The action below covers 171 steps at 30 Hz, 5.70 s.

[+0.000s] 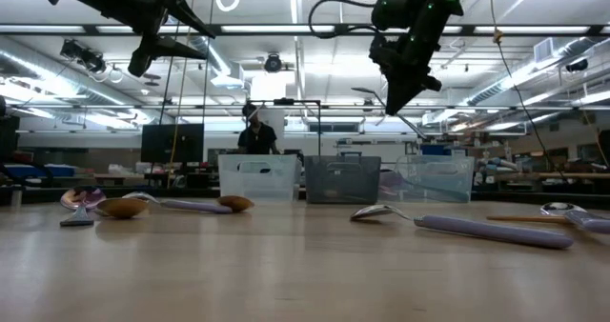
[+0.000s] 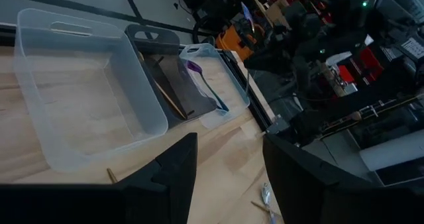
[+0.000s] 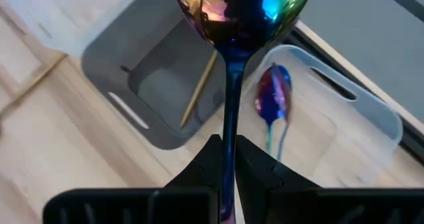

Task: Sort silverware by color (type)
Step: Put the blue spoon into the right transparent bin, then put the gold spoon into the black bin

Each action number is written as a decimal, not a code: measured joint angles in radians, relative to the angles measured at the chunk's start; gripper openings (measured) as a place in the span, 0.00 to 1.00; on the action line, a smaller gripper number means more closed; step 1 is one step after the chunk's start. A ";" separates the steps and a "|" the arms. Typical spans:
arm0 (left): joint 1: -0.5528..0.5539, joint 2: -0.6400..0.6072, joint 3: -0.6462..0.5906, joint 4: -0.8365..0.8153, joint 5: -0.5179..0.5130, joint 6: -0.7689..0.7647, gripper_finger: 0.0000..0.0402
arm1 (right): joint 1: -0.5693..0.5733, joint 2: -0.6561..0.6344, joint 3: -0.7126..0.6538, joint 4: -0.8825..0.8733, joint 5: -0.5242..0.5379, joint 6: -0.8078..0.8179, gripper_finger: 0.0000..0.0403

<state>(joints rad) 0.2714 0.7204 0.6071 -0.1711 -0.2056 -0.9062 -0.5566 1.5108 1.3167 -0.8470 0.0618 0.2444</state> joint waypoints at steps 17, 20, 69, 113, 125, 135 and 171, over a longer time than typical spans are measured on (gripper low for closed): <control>0.000 0.000 0.000 -0.010 -0.046 0.000 0.45 | -0.123 0.079 -0.004 -0.007 -0.003 -0.140 0.08; 0.000 0.000 0.000 -0.013 -0.045 -0.001 0.45 | -0.129 0.092 -0.017 -0.012 -0.004 -0.144 0.08; -0.001 0.000 0.000 -0.030 -0.045 -0.026 0.45 | -0.186 0.093 -0.414 0.287 -0.002 -0.139 0.24; -0.005 0.011 0.000 -0.088 0.017 -0.081 0.45 | -0.086 0.090 -0.042 -0.128 -0.012 0.057 0.39; -0.148 0.218 0.003 -0.067 0.027 -0.206 0.45 | 0.055 0.036 -0.042 -0.248 -0.002 0.186 0.39; -0.220 0.443 0.136 -0.083 0.027 -0.154 0.45 | 0.250 -0.118 -0.042 -0.322 0.019 0.398 0.39; -0.269 0.949 0.420 -0.386 -0.064 -0.601 0.39 | 0.428 -0.304 -0.058 0.190 -0.012 -0.239 0.39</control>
<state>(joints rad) 0.0024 1.6691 1.0275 -0.5572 -0.2697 -1.5074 -0.1284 1.2067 1.2582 -0.6568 0.0503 0.0051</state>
